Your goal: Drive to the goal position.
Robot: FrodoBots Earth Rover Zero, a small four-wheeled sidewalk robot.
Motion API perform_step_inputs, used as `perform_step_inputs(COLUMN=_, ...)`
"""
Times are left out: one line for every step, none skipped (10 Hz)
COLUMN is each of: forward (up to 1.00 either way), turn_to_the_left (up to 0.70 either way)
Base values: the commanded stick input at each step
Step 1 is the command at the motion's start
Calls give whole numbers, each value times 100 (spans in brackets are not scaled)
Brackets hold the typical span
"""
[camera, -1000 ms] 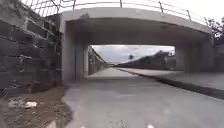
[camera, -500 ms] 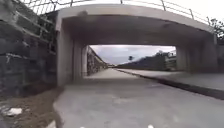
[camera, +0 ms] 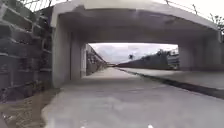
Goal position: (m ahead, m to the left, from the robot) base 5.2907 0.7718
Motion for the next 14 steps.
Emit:
perform_step_inputs(forward=70, turn_to_the_left=16)
perform_step_inputs(forward=70, turn_to_the_left=26)
perform_step_inputs(forward=70, turn_to_the_left=0)
perform_step_inputs(forward=70, turn_to_the_left=0)
perform_step_inputs(forward=71, turn_to_the_left=0)
perform_step_inputs(forward=76, turn_to_the_left=0)
perform_step_inputs(forward=81, turn_to_the_left=0)
perform_step_inputs(forward=85, turn_to_the_left=0)
perform_step_inputs(forward=85, turn_to_the_left=0)
perform_step_inputs(forward=85, turn_to_the_left=0)
perform_step_inputs(forward=85, turn_to_the_left=0)
perform_step_inputs(forward=85, turn_to_the_left=0)
perform_step_inputs(forward=85, turn_to_the_left=0)
perform_step_inputs(forward=85, turn_to_the_left=0)
